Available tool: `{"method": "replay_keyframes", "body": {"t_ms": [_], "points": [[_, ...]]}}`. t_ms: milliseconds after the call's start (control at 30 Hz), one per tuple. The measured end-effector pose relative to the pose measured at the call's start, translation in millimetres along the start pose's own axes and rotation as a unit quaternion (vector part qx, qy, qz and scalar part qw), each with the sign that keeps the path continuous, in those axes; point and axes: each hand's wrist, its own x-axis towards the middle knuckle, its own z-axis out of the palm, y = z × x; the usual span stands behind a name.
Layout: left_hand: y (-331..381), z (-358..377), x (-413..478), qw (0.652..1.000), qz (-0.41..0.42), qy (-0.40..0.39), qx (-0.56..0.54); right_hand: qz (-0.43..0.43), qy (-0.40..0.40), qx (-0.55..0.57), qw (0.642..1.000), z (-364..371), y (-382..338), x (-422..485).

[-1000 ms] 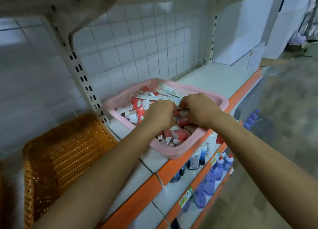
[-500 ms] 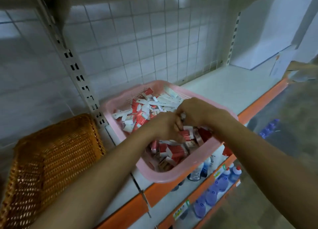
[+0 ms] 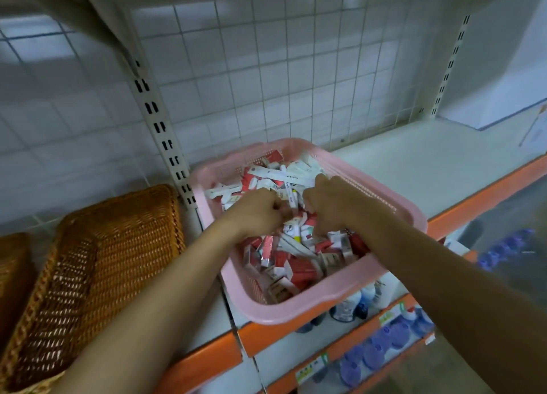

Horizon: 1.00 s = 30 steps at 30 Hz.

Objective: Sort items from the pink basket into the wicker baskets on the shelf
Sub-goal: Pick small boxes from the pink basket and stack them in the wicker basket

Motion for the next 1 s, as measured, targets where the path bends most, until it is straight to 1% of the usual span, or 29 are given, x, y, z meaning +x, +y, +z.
{"method": "replay_keyframes", "body": {"t_ms": [67,167,333,433,500,567,633,700,767,867,900,933,1000], "points": [[-1,2,-2,1.000,-0.015,0.014,-0.020,0.006,0.014,-0.006,1.000,1,-3,1],[0,3,-4,0.996,-0.027,0.035,-0.082,-0.004,0.061,-0.008,0.998,2,-4,-1],[2,4,-11,0.994,-0.038,0.063,-0.081,-0.023,0.098,-0.012,0.995,3,-2,-6],[5,3,-20,0.993,-0.031,0.101,-0.043,-0.026,0.101,0.018,0.994,4,4,-10],[8,1,-25,0.990,-0.033,0.119,-0.064,-0.023,0.110,0.059,0.992,2,5,-15],[10,-1,-31,0.987,-0.039,0.132,-0.087,-0.022,0.128,0.131,0.983,0,6,-20],[13,-2,-39,0.981,-0.049,0.146,-0.114,-0.025,0.137,0.226,0.964,-4,4,-28],[18,-3,-50,0.965,-0.057,0.167,-0.196,-0.028,0.139,0.319,0.937,-8,2,-40],[24,-3,-61,0.937,-0.068,0.187,-0.285,-0.035,0.140,0.376,0.915,-10,0,-50],[33,-3,-79,0.883,-0.068,0.178,-0.428,-0.045,0.136,0.449,0.882,-9,-4,-62],[33,-3,-84,0.876,-0.060,0.174,-0.447,-0.045,0.136,0.478,0.866,-8,-5,-65],[32,-2,-90,0.875,-0.054,0.174,-0.449,-0.043,0.133,0.508,0.850,-7,-7,-68],[29,2,-100,0.883,-0.053,0.192,-0.426,-0.048,0.117,0.559,0.819,-6,-14,-76]]}}
